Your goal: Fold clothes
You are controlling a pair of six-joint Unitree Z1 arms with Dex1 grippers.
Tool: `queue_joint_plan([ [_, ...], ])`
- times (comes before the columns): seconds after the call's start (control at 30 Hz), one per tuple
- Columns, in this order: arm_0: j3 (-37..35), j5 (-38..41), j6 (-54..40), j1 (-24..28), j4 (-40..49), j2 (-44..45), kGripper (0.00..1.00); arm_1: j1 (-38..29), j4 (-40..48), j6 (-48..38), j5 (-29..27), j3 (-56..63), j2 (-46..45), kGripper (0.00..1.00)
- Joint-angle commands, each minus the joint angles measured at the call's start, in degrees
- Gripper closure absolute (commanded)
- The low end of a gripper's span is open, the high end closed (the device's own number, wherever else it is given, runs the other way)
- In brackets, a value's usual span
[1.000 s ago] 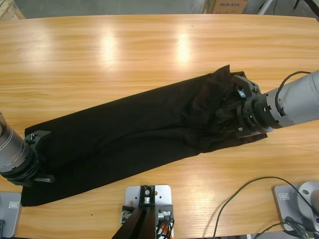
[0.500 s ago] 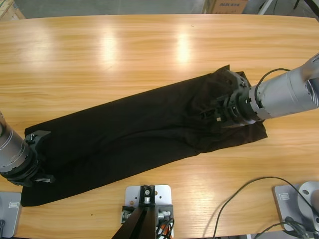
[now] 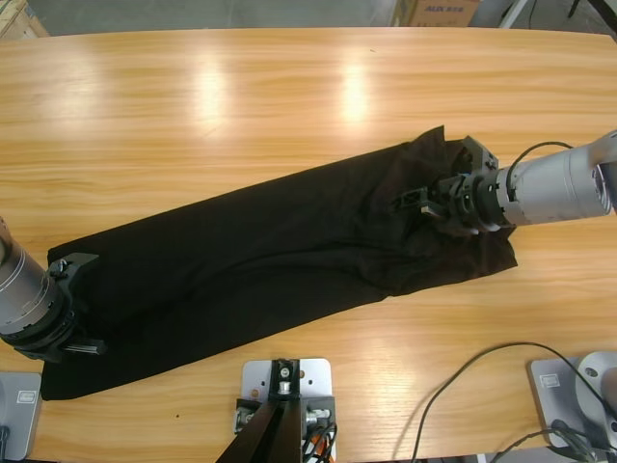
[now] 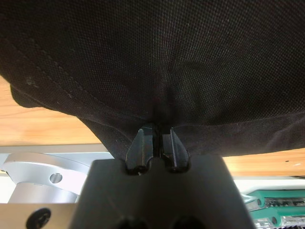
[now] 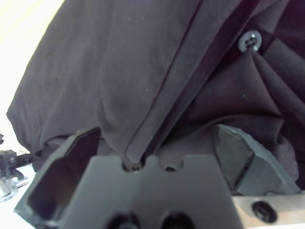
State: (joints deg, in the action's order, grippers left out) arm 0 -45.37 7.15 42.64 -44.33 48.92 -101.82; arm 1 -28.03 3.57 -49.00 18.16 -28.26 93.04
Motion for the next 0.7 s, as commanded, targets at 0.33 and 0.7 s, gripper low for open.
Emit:
queue_joint_plan([
  [0.33, -0.2, 0.1, 0.1, -0.7, -0.7, -3.0, 1.0, 0.6, -1.0, 0.2, 0.5, 0.0, -0.5, 0.138],
  [0.7, -0.2, 0.3, 0.1, -0.8, -0.8, -3.2, 1.0, -2.3, -1.2, 0.0, 0.4, -1.6, 0.7, 0.142],
])
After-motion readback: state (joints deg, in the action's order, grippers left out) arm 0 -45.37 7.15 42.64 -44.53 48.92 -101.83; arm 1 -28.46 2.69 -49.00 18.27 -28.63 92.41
